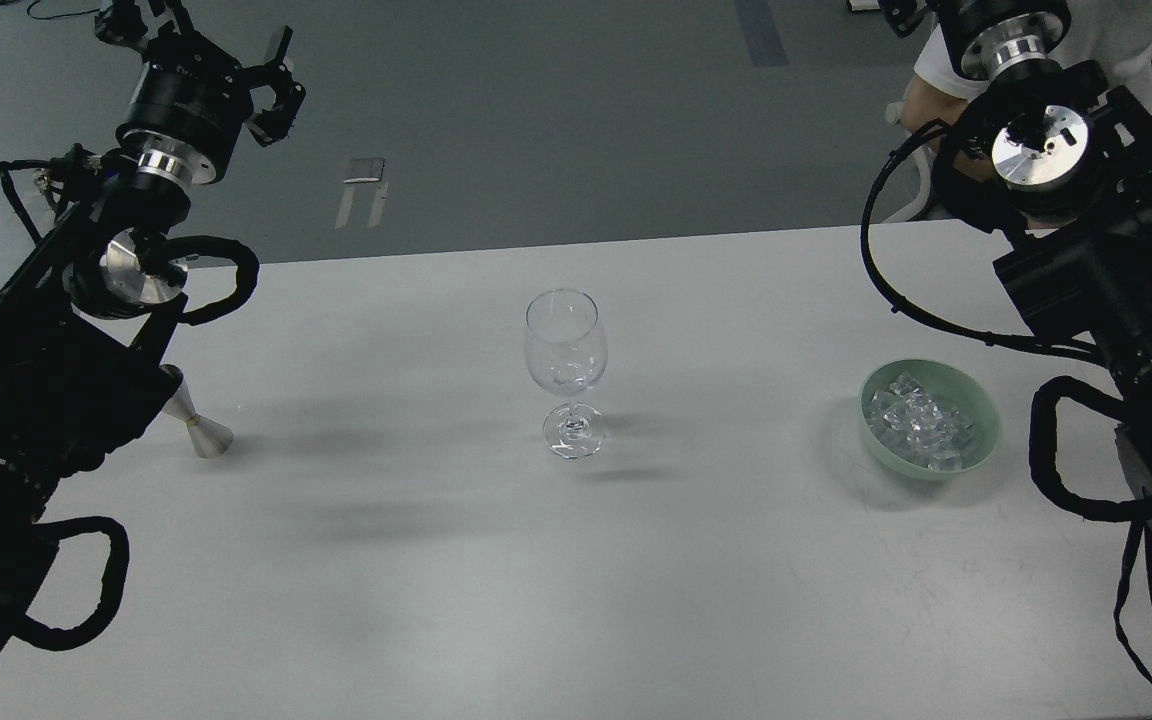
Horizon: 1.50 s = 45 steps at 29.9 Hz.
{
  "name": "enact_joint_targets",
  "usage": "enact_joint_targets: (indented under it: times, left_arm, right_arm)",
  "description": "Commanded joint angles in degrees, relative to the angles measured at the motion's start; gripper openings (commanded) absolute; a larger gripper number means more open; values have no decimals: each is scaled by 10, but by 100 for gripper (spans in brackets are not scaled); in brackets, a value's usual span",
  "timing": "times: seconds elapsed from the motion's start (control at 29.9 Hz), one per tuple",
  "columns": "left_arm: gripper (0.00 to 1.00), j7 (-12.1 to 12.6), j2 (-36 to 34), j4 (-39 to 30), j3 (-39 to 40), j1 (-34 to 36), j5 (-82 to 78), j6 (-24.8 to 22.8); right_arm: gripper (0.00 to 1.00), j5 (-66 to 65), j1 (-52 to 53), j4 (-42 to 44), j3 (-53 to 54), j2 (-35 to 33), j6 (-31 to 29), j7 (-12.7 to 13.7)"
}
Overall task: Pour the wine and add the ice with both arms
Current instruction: 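Lower the left gripper toward the metal jigger on the table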
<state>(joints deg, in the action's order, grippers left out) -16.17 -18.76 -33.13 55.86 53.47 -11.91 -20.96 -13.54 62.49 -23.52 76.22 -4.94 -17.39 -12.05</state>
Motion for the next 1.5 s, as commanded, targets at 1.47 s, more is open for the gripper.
enact_joint_targets:
  times: [1.47]
  left_arm:
    - [99,-20,-36,-15,11,2,12,4]
  right_arm:
    - [100,3,-3,-5,-46,-8,-2,-2]
